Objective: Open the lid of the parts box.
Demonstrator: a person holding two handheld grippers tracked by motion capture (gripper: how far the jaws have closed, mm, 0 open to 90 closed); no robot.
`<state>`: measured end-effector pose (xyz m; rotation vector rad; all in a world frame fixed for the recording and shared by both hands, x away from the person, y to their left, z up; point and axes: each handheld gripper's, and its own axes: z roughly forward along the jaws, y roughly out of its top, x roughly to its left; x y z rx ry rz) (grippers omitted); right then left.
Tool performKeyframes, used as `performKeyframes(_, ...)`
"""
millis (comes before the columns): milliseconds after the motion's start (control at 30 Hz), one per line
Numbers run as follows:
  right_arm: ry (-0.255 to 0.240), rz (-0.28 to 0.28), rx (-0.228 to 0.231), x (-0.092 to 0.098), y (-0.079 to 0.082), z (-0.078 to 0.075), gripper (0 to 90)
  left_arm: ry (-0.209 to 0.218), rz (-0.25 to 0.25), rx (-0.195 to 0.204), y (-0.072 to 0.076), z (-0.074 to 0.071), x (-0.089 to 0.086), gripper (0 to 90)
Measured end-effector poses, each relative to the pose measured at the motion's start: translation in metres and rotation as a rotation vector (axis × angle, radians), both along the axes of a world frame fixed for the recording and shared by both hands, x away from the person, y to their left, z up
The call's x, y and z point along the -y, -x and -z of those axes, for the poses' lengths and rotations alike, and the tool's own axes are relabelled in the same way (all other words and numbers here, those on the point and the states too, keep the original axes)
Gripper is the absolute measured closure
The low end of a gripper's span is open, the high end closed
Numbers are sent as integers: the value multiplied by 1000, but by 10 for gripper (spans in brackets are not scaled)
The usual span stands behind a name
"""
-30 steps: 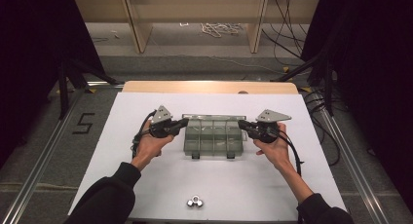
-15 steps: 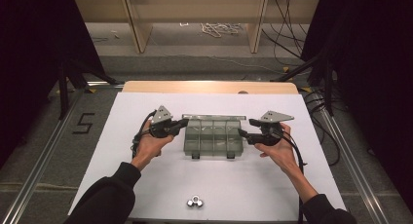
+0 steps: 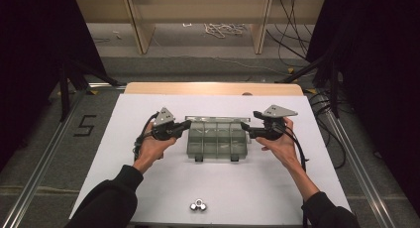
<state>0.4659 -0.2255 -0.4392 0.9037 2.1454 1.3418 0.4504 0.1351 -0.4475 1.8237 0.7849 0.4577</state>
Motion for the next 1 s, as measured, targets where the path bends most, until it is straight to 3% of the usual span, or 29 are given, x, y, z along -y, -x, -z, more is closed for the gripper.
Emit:
performKeyframes(100,11,-21,-2,-4,-3,0,437,3,-3,-2,0,0,0,897)
performKeyframes(367,18,-38,-13,-4,-7,5,598,5,-1,-3,0,0,-1,895)
performKeyframes(400,4,-39,3,-4,-8,6,639,-1,5,2,-1,0,-1,878)
performKeyframes(567,6,-35,-7,-2,-8,6,673,11,-8,-48,-1,4,-3,776)
performKeyframes(600,-5,-27,5,-3,-9,6,677,-26,-23,-70,0,6,-3,752)
performKeyframes(667,0,-23,-24,-2,-7,5,680,-74,-16,-91,4,9,1,709)
performKeyframes(833,0,-16,-25,-3,-7,5,688,-118,-25,-124,8,11,8,633)
performKeyframes(900,-1,-13,-26,-2,-7,4,692,-166,-23,-142,9,12,9,592)
performKeyframes(1000,-1,-12,-28,-3,-7,4,695,-180,-17,-176,11,15,12,583)
